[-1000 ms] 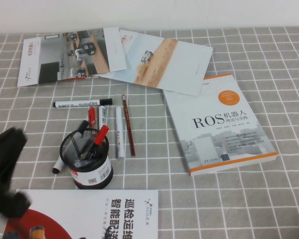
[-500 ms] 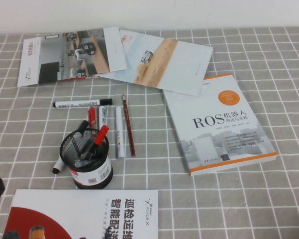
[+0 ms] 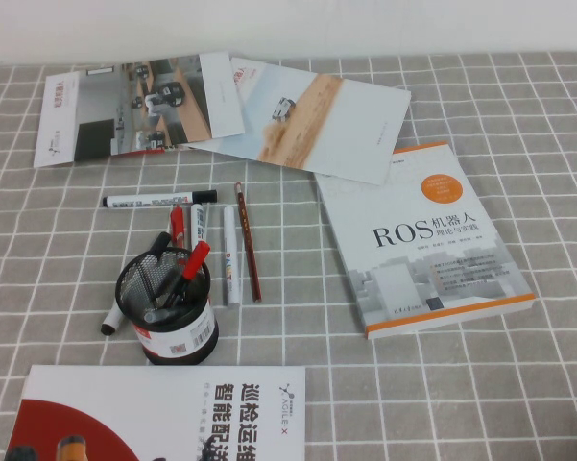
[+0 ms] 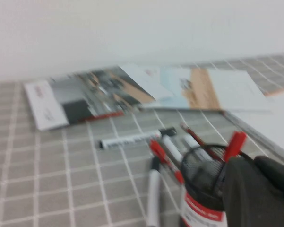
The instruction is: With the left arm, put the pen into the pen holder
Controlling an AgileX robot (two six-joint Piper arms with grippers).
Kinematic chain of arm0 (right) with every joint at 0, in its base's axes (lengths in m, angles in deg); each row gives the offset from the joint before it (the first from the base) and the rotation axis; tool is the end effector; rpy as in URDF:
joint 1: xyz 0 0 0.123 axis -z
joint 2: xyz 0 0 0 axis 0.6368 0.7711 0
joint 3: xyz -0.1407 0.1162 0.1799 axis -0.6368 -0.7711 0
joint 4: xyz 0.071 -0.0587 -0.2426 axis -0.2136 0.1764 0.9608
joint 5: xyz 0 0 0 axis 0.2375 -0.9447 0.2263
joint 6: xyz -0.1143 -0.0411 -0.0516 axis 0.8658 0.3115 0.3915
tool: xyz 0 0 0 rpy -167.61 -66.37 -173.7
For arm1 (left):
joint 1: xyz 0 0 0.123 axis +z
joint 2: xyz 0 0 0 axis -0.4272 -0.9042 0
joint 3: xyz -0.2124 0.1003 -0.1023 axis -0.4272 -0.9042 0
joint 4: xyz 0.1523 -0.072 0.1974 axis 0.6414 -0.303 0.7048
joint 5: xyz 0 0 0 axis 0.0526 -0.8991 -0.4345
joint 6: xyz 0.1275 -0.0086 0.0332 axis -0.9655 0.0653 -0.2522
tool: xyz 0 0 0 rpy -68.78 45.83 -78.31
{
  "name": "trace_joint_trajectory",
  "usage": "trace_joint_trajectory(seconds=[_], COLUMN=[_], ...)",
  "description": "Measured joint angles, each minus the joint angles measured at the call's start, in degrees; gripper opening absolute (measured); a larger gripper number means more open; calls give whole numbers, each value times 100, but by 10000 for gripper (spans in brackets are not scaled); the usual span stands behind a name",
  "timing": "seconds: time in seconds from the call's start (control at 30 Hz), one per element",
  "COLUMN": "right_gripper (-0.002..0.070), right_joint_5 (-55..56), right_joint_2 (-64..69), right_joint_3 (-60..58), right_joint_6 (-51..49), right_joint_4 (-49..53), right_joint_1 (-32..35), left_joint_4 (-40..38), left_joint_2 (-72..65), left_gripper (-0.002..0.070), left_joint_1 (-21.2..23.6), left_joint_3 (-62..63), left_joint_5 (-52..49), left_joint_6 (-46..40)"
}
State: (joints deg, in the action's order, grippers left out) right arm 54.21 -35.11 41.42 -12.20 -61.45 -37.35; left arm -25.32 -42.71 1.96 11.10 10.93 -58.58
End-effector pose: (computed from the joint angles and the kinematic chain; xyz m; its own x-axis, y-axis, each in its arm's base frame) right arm 0.1296 0.0006 0.1557 -0.3178 0.1784 -0.9312 0.0514 0.9839 0.1709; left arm 0.1278 -0.0425 0.2627 -0.1627 0.0912 -0.9825 0.3176 0.9476 0.0354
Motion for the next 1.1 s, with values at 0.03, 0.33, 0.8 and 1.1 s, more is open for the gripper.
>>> trace_joint_trajectory(seconds=[0.03,0.33,0.8,1.1], right_gripper=[-15,-15,-15,-15], right_joint_5=[0,0,0,0], right_joint_2=[0,0,0,0], right_joint_3=[0,0,0,0], right_joint_6=[0,0,0,0], right_joint_4=[0,0,0,0], right_joint_1=[0,0,0,0], left_joint_4=[-156,-2011,-2150,-2131], left_joint_2=[124,1099,1110,1110], left_gripper=[-2,-2,-3,-2], left_joint_1=[153,1700,1879,1879], left_joint_3=[0,-745,-2009,-2009], left_joint_5=[0,840,1644,701], left_joint_6=[-193,-2115,-1927,-1966])
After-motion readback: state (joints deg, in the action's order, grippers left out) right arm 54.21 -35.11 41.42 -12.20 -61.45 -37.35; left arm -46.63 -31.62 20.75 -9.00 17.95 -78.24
